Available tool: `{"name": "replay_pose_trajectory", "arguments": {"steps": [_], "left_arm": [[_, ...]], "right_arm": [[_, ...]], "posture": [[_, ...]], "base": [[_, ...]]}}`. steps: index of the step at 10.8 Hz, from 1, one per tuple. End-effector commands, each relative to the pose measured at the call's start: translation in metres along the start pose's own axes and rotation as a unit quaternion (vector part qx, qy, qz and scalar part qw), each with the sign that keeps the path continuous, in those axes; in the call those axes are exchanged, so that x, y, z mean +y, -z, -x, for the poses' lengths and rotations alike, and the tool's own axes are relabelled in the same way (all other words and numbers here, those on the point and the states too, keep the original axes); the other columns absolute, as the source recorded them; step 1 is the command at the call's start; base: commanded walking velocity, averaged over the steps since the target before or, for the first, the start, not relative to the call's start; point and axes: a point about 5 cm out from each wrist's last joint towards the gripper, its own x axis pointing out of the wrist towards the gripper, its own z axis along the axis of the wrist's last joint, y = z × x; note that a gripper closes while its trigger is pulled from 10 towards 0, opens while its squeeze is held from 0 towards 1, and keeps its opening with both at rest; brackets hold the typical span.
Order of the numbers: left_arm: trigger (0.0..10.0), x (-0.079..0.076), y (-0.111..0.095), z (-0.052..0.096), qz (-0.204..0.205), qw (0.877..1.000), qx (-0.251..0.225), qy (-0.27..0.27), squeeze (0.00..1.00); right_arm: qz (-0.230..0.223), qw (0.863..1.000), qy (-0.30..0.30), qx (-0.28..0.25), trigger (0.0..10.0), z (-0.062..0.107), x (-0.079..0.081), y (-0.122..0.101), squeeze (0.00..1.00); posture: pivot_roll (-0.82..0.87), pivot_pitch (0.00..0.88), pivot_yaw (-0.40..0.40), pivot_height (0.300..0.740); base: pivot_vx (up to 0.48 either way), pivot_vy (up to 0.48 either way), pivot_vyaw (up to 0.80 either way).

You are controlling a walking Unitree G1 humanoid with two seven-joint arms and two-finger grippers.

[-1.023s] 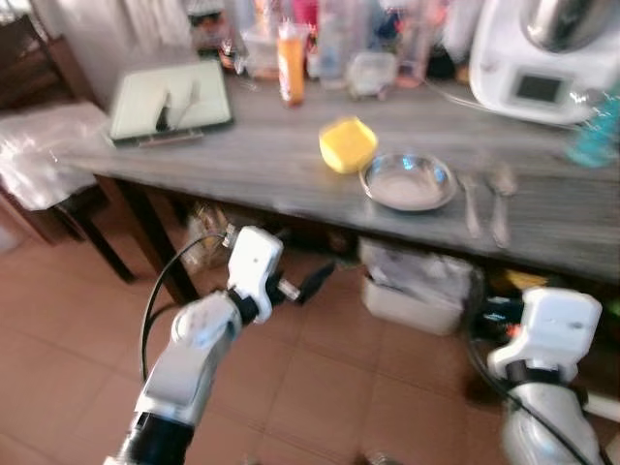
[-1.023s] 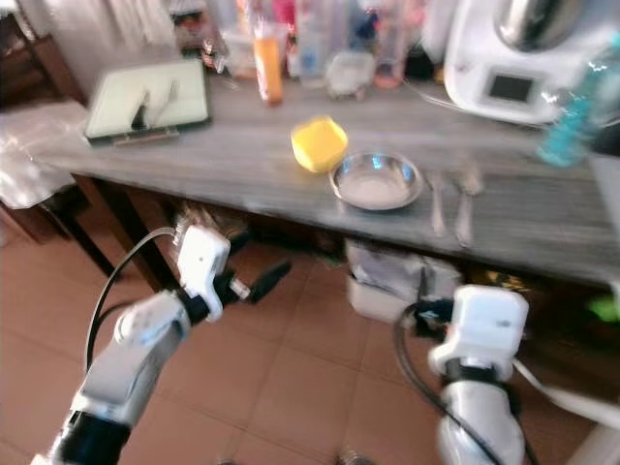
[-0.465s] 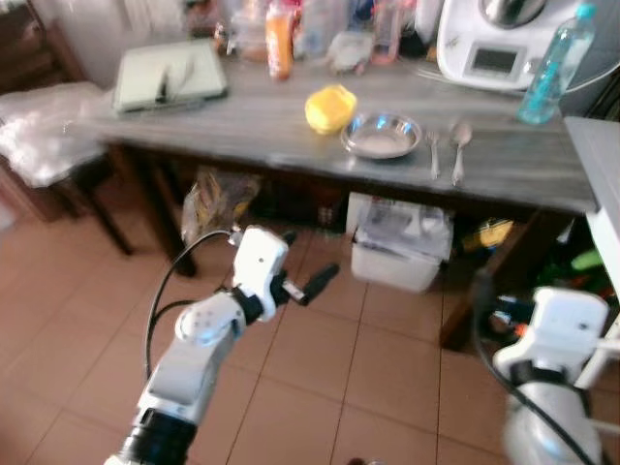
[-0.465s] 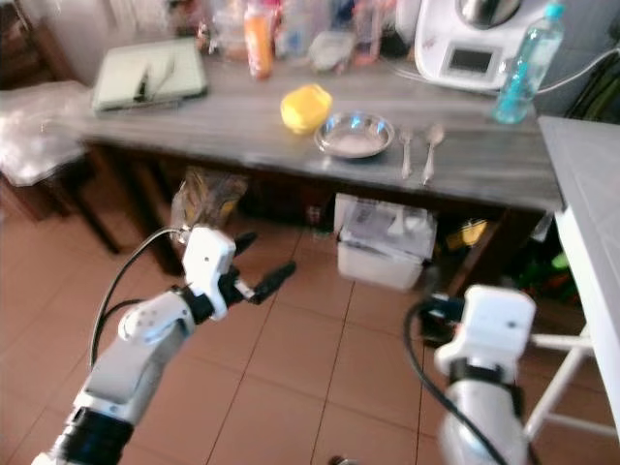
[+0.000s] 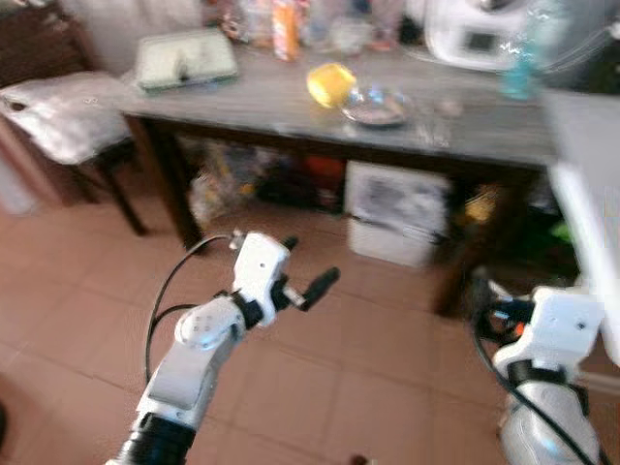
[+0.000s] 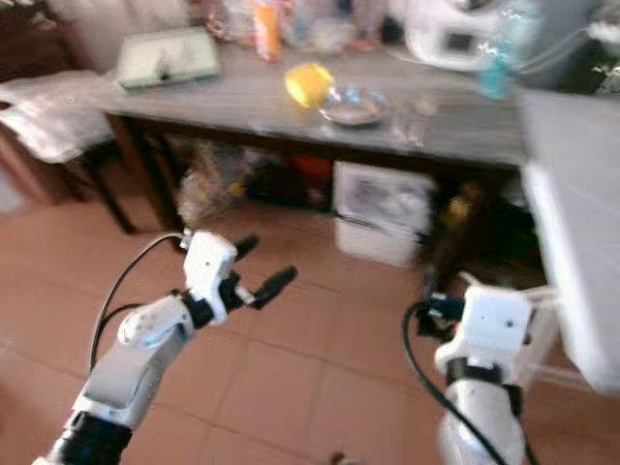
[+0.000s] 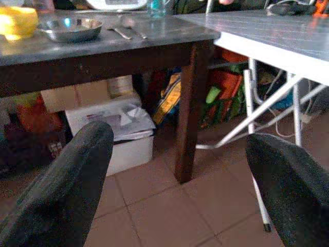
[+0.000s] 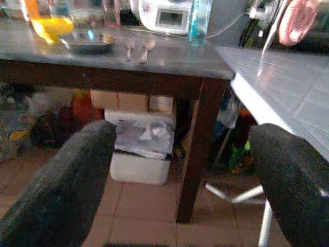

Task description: Setting the table

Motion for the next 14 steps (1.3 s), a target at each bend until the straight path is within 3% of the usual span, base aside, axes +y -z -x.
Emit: {"name": "replay_pose_trajectory", "arguments": {"steps": [1,5,14], "left_arm": [[10.0,0.001,-0.002,0.0,-0.006,1.0,-0.002,-0.003,0.0],[10.0,-0.002,-0.002,-0.005,0.006,1.0,-0.018,0.005,0.0],[10.0,-0.008,-0.002,-0.012,0.025,0.999,-0.027,0.004,0.0]], "right_arm": [[-0.002,1.0,0.0,0.0,10.0,0.0,0.0,0.0,0.0],[-0.001,1.0,-0.001,-0.002,10.0,0.001,0.001,0.0,0.0],[0.01,1.0,0.008,-0.005,10.0,0.002,-0.001,-0.001,0.0]], "posture": [[-0.04,0.089,0.031,0.74],[-0.04,0.089,0.032,0.74],[-0.04,0.093,0.033,0.74]], "base": [[-0.326,0.0,-0.66],[-0.075,0.0,-0.11],[0.0,-0.47,0.0]]}}
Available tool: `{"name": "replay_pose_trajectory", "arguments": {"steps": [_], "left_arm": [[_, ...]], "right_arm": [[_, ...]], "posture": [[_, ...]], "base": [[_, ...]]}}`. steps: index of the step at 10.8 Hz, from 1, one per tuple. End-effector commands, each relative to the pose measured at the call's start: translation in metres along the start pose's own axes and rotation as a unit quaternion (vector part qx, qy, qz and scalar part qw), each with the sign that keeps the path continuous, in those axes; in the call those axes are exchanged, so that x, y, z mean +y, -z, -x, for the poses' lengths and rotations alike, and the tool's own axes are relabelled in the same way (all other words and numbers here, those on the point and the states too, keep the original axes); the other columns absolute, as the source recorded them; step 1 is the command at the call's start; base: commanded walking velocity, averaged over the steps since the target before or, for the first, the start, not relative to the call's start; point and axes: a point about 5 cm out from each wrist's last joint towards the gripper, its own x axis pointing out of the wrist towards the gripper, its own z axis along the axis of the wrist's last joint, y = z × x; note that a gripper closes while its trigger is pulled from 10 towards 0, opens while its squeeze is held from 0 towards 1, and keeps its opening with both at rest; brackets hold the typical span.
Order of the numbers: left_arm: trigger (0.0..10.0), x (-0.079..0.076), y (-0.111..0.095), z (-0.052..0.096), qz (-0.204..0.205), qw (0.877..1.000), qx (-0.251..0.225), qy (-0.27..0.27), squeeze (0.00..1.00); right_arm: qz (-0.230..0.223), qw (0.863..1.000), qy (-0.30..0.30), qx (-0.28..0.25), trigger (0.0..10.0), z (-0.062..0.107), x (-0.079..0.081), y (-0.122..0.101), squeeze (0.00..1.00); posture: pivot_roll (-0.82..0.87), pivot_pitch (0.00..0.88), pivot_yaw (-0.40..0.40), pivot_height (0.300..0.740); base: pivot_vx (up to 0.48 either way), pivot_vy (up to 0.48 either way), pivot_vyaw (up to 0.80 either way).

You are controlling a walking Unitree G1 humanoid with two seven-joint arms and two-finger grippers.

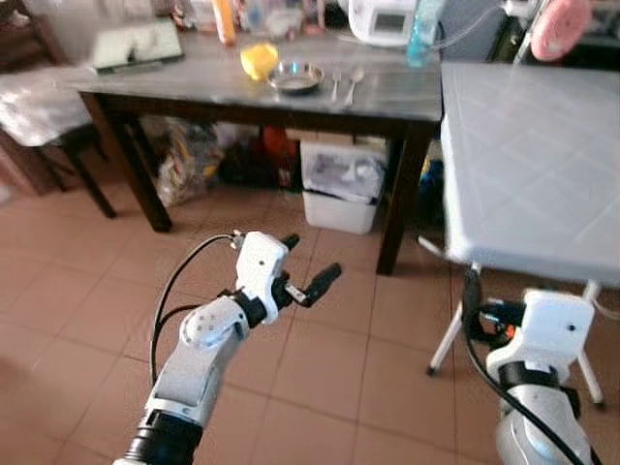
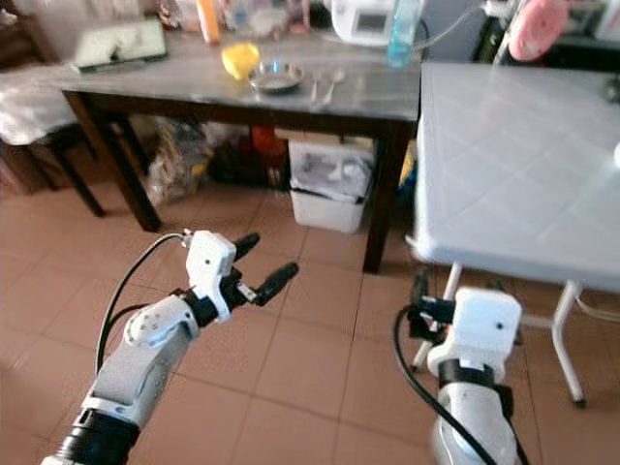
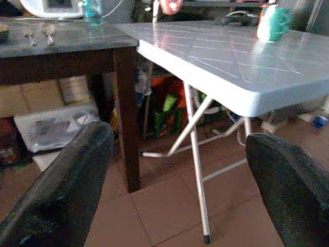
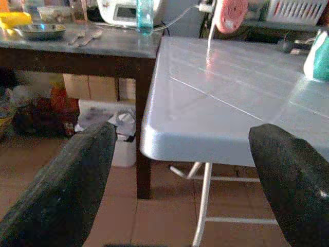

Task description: Setting the table

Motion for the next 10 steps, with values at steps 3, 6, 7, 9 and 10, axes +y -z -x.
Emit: {"name": "replay_pose_trajectory", "arguments": {"steps": [3,6,7,9,10], "left_arm": [[10.0,-0.0056,-0.0029,-0.0064,-0.002,1.0,-0.003,0.017,0.0],[10.0,-0.0079,-0.0027,-0.0086,-0.002,1.0,-0.004,0.023,0.0],[10.0,-0.0076,-0.0034,-0.0089,-0.003,1.0,-0.005,0.025,0.0],[10.0,-0.0074,-0.0054,-0.0104,0.001,1.0,-0.012,0.02,0.0],[10.0,-0.007,-0.0067,-0.0102,0.002,1.0,-0.018,0.012,0.0]], "right_arm": [[0.008,1.0,0.018,-0.004,10.0,0.0013,-0.0057,-0.0012,0.0],[0.01,1.0,0.023,-0.006,10.0,0.0011,-0.0081,-0.0016,0.0],[0.009,1.0,0.026,-0.009,10.0,0.001,-0.0079,-0.0027,0.0],[0.01,0.999,0.028,-0.018,10.0,0.0007,-0.0094,-0.0052,0.0],[0.018,0.999,0.026,-0.024,10.0,0.0016,-0.0108,-0.0065,0.0]], "posture": [[-0.04,0.094,0.039,0.74],[-0.05,0.089,0.043,0.74],[-0.05,0.086,0.041,0.74],[-0.05,0.086,0.039,0.74],[-0.05,0.084,0.038,0.74]], "base": [[0.0,-0.48,0.0],[0.0,-0.48,0.0],[0.0,-0.48,0.0],[0.0,-0.48,0.0],[0.0,-0.48,0.0]]}}
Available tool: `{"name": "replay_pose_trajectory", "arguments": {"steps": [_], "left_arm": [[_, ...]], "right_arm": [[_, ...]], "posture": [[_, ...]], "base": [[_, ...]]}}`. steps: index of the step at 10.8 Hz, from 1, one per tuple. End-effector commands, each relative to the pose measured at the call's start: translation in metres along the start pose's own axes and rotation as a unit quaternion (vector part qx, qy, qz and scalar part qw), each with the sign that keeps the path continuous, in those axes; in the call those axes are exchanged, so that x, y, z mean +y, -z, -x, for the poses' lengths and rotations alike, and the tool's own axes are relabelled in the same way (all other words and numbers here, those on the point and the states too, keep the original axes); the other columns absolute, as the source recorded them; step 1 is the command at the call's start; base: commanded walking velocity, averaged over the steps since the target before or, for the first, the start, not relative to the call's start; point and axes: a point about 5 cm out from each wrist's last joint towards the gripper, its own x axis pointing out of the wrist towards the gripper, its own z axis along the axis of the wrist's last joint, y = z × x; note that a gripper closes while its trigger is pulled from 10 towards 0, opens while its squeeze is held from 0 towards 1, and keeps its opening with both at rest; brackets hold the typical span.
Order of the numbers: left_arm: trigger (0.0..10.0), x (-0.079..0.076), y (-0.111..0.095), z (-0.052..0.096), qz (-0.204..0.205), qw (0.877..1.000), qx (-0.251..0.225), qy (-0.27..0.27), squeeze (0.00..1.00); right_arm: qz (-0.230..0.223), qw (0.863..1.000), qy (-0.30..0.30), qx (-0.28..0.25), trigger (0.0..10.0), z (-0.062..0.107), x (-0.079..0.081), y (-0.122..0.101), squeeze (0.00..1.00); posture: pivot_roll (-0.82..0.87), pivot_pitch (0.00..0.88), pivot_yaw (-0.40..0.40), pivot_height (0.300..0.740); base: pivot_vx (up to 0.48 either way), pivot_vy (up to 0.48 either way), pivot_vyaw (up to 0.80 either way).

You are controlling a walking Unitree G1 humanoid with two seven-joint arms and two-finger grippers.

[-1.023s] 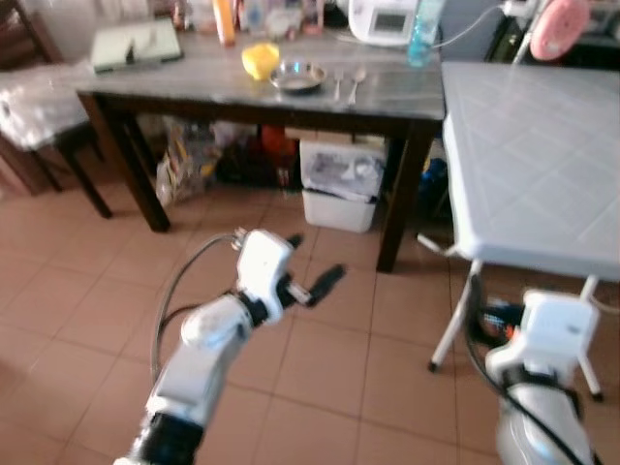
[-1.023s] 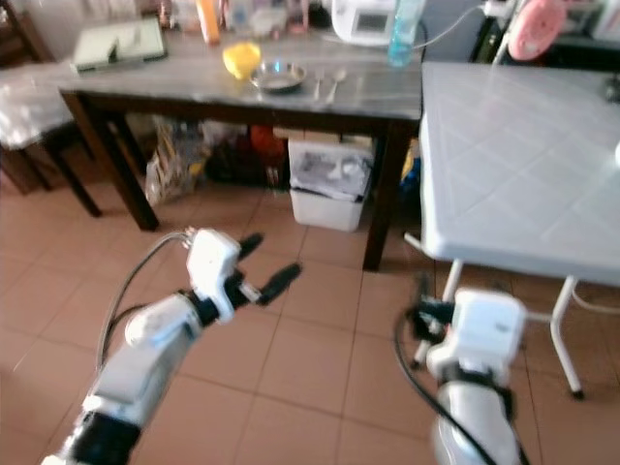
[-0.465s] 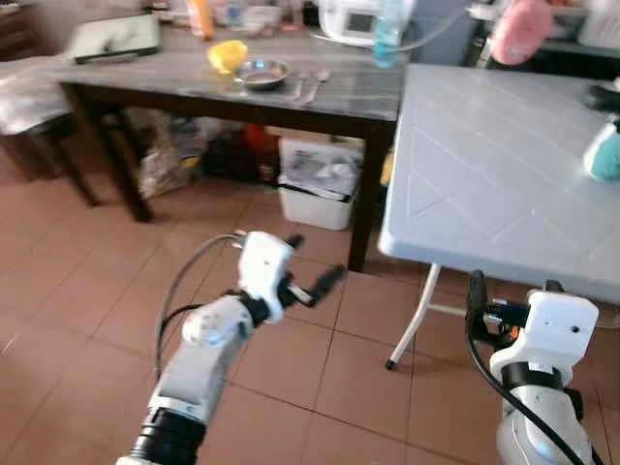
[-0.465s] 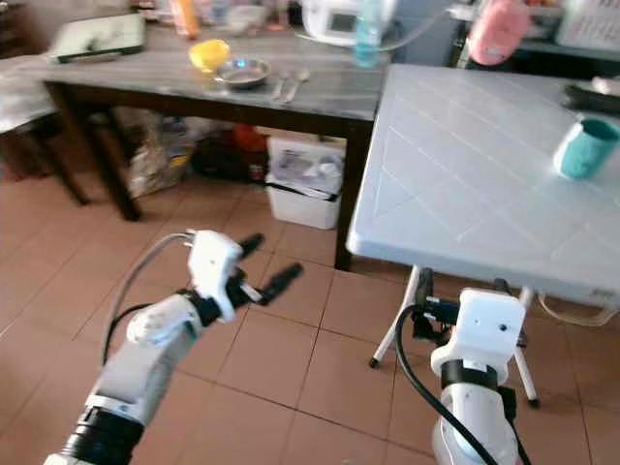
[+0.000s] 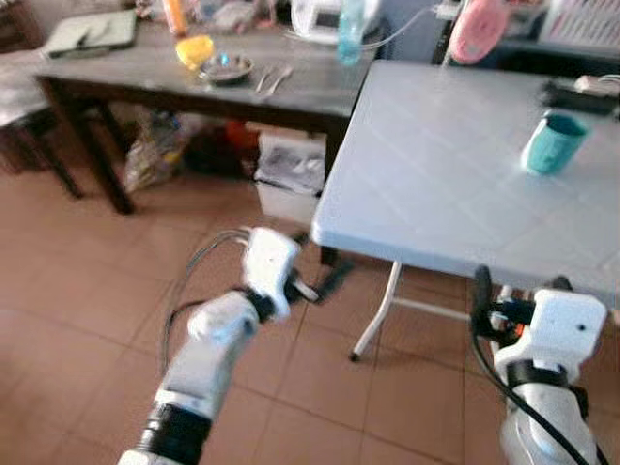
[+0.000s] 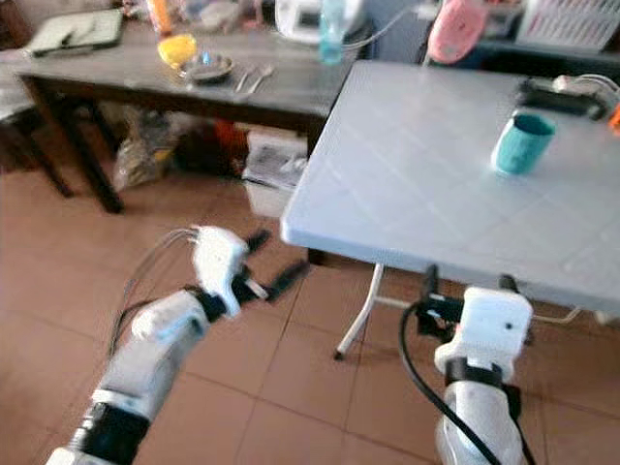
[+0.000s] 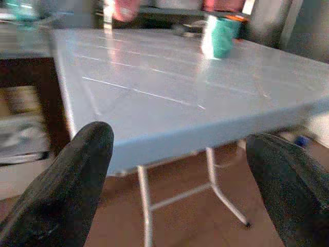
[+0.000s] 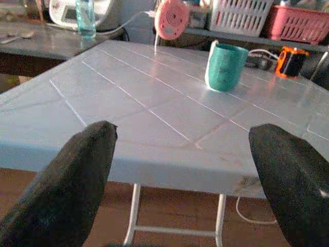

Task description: Setting the table

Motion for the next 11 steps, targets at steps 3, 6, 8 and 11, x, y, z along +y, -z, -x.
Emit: {"name": "replay_pose_trajectory", "arguments": {"steps": [3,6,8,11], "left_arm": [[10.0,-0.0049,-0.0021,-0.0042,-0.001,1.0,-0.008,0.003,0.0],[10.0,-0.0038,-0.0056,-0.0068,0.005,1.0,-0.025,-0.007,0.0],[10.0,-0.0043,-0.0053,-0.009,0.002,1.0,-0.024,-0.001,0.0],[10.0,-0.0056,-0.0085,-0.0109,0.006,0.999,-0.034,0.021,0.0]], "right_arm": [[0.007,1.0,0.009,-0.007,10.0,-0.0002,-0.0054,-0.002,0.0],[0.008,1.0,0.008,-0.013,10.0,-0.0026,-0.0056,-0.0031,0.0],[0.009,1.0,0.006,-0.014,10.0,-0.003,-0.0047,-0.0026,0.0],[0.008,1.0,0.006,-0.016,10.0,-0.0051,-0.0024,-0.0016,0.0]], "posture": [[-0.05,0.08,0.034,0.74],[-0.06,0.073,0.03,0.74],[-0.06,0.066,0.031,0.74],[-0.05,0.056,0.038,0.74]], "base": [[0.0,-0.48,0.0],[0.0,-0.32,0.0],[0.0,0.0,0.0],[0.106,0.0,0.0]]}}
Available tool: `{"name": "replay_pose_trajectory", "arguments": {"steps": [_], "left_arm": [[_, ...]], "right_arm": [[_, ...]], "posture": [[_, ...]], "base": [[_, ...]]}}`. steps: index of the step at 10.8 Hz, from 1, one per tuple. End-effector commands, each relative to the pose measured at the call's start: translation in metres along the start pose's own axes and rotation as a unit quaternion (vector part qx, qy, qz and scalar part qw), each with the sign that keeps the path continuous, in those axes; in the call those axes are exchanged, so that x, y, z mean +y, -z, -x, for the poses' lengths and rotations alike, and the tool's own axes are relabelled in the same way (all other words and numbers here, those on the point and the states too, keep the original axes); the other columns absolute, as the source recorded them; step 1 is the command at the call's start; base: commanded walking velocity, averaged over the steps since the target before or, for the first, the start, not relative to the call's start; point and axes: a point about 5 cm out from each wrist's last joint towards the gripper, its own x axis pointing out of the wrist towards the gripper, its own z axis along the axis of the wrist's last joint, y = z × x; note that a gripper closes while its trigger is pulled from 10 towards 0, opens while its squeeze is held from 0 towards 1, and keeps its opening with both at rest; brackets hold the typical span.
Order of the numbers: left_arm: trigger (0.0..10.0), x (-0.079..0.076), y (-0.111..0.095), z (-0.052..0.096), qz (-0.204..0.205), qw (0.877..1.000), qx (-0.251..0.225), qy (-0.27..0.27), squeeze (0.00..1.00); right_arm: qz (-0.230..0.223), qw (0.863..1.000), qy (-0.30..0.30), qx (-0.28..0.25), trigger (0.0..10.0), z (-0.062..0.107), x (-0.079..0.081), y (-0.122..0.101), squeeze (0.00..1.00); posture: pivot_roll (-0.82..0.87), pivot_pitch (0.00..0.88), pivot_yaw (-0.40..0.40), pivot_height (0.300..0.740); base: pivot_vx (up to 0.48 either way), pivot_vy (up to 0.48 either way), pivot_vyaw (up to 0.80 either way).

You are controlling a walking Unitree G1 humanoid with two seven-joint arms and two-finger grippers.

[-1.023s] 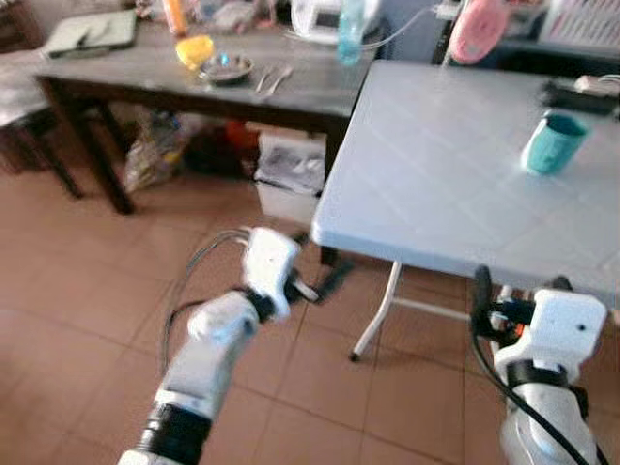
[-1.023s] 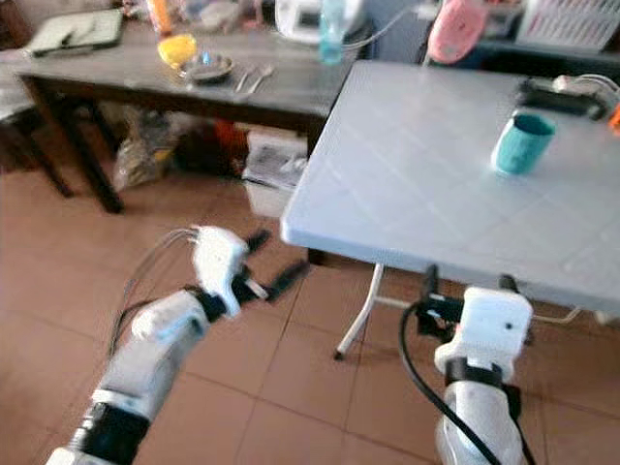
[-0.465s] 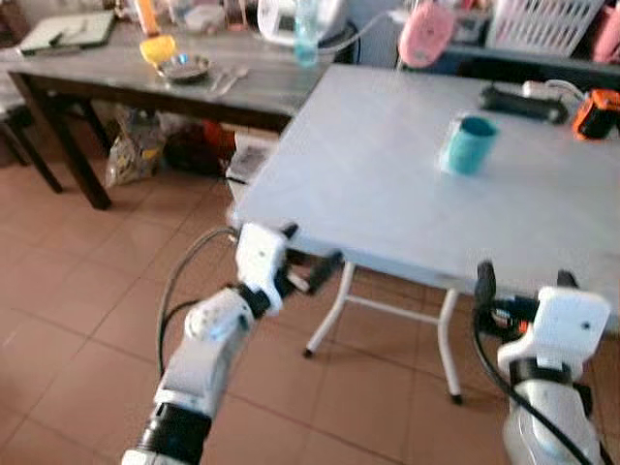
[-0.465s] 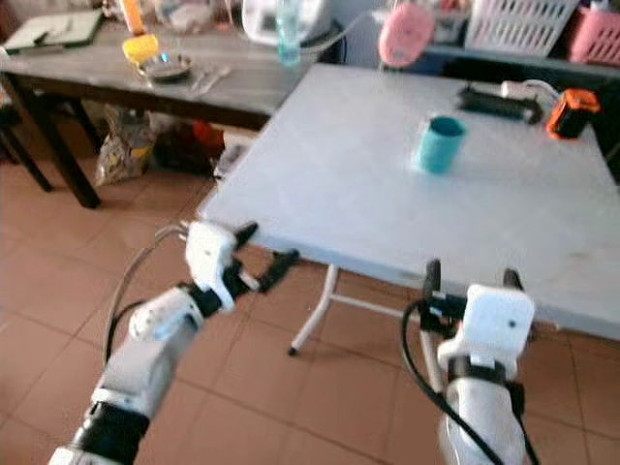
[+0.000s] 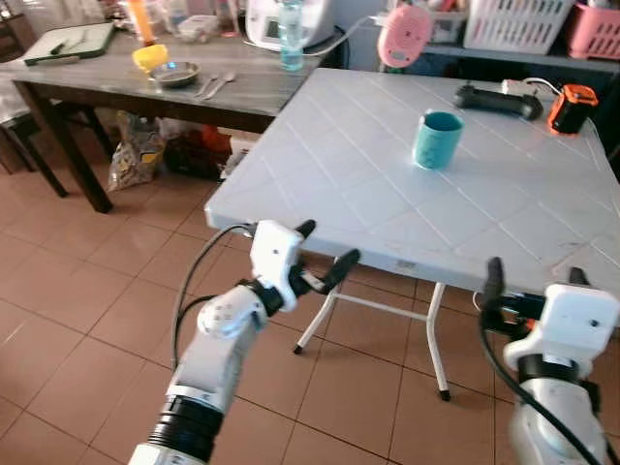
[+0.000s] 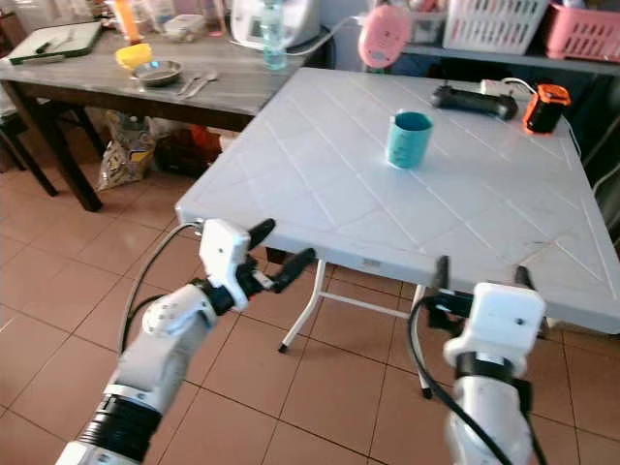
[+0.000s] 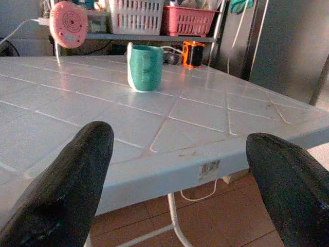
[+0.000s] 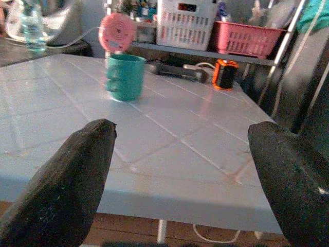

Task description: Setting the table

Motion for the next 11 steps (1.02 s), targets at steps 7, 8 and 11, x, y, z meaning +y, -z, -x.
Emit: {"name": "replay_pose_trajectory", "arguments": {"steps": [7,8,11], "left_arm": [[10.0,-0.004,-0.002,-0.003,0.003,1.0,-0.004,0.024,0.0],[10.0,-0.005,-0.002,-0.004,0.002,1.0,-0.005,0.027,0.0],[10.0,-0.008,-0.002,-0.005,0.003,0.999,-0.005,0.034,0.0]], "right_arm": [[0.0,1.0,0.002,0.002,10.0,0.001,0.001,0.003,0.0],[-0.001,1.0,0.003,0.003,10.0,0.001,0.001,0.003,0.0],[-0.002,1.0,0.006,0.005,10.0,0.002,0.001,0.004,0.0]], "posture": [[-0.06,0.057,0.044,0.74],[-0.06,0.059,0.046,0.74],[-0.06,0.062,0.053,0.74]], "base": [[0.436,0.0,0.0],[0.48,0.0,0.0],[0.48,0.0,0.0]]}}
